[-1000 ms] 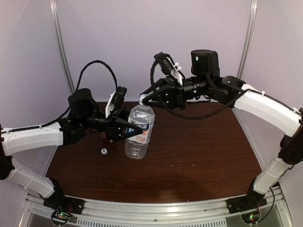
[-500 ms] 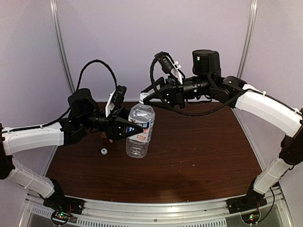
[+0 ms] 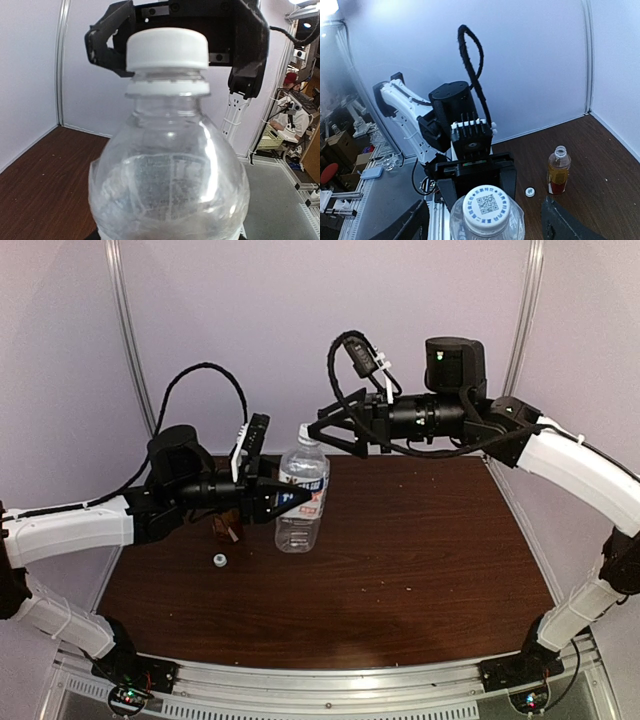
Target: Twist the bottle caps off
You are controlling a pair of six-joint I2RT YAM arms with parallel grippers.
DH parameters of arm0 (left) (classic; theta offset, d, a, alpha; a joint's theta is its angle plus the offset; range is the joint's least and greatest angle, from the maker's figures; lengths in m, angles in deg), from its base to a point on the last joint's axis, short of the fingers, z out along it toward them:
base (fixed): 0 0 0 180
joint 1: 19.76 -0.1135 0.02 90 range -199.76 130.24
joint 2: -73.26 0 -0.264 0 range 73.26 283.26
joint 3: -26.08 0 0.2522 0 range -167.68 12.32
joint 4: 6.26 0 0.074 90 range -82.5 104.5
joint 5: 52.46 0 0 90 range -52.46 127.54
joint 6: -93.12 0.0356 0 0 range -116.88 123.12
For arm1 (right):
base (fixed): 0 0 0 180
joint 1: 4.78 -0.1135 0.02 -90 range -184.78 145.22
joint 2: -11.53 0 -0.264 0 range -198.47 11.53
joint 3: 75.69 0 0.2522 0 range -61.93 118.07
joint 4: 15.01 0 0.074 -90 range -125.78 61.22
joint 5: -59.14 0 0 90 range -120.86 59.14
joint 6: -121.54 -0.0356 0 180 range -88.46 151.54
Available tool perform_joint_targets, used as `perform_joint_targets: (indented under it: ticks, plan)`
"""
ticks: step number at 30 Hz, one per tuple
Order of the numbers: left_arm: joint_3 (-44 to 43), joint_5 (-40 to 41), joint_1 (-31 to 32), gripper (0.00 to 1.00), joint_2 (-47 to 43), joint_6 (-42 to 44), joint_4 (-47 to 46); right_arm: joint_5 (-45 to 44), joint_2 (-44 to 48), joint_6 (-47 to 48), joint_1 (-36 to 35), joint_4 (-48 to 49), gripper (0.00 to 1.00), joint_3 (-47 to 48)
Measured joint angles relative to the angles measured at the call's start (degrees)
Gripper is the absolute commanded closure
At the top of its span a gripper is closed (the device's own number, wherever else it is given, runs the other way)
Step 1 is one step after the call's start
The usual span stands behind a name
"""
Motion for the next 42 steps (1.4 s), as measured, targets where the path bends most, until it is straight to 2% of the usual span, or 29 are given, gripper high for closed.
perform_joint_targets:
  ticks: [8, 13, 27, 38, 42]
  plan:
    - [-0.02, 8.55, 0.04, 0.66, 0.0, 2.03, 4.07, -16.35, -1.14, -6.54, -2.21, -0.9, 0.17, 2.99]
    - [-0.02, 11.67, 0.04, 0.67, 0.0, 2.56, 5.35, -21.29, -4.44, -8.76, -3.3, -2.21, 0.18, 5.84]
    - [-0.02, 15.61, 0.07, 0.67, 0.0, 3.56, 7.15, -23.93, -7.43, -10.82, -4.72, -5.44, 0.58, 7.1]
    - [-0.02, 16.44, 0.11, 0.67, -0.79, 3.93, 8.13, -24.13, -7.43, -10.38, -4.72, -5.46, 0.81, 7.1]
    - [-0.02, 16.41, 0.11, 0.67, -0.85, 4.04, 8.17, -24.09, -7.43, -9.51, -4.7, -5.42, 0.86, 7.1]
